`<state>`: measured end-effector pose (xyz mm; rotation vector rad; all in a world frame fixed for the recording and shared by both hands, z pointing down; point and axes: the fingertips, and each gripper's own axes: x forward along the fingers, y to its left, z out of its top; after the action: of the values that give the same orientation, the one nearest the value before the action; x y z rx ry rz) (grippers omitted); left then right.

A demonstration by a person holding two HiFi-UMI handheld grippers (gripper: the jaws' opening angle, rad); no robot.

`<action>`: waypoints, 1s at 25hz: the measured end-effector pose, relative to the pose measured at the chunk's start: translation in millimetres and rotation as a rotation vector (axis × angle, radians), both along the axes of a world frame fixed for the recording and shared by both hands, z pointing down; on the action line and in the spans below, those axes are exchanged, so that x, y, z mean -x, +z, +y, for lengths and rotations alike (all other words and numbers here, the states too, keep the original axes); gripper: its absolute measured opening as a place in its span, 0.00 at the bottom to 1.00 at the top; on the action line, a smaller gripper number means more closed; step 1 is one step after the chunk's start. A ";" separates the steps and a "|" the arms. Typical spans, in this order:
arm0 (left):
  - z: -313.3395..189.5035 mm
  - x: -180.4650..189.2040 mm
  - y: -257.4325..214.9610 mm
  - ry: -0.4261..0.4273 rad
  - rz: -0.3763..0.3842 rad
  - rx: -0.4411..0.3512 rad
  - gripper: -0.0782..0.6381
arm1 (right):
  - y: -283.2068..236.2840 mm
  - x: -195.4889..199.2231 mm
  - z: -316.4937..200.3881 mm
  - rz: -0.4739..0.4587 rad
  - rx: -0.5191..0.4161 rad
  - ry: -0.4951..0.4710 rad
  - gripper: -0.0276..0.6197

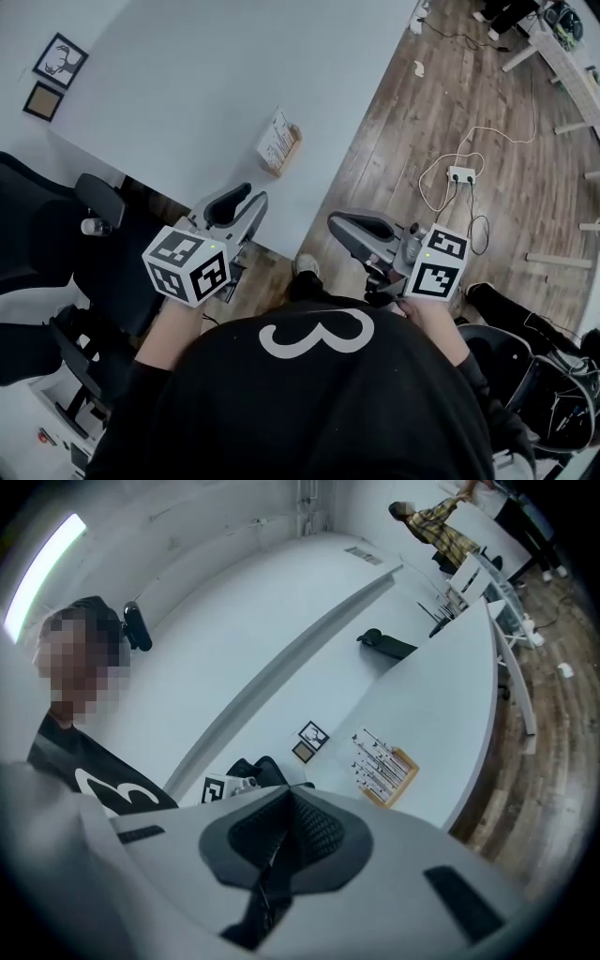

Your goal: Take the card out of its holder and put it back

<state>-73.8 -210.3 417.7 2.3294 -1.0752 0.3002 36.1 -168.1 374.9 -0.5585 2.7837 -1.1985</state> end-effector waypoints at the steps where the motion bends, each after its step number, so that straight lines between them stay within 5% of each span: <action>1: -6.8 0.4 8.3 0.000 -0.027 0.001 0.29 | 3.0 -1.5 -4.5 0.002 0.008 -0.002 0.06; 17: -75.8 -4.8 35.1 -0.066 0.011 0.012 0.29 | 24.1 -4.3 -43.2 0.012 0.064 -0.049 0.06; 25: -88.7 -14.2 42.5 -0.054 -0.035 0.013 0.26 | 27.1 -7.8 -59.6 -0.006 0.077 -0.062 0.06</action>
<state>-59.6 -299.0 460.2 2.2871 -1.1473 0.3273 43.8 -227.6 402.0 -0.4761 2.7791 -1.3223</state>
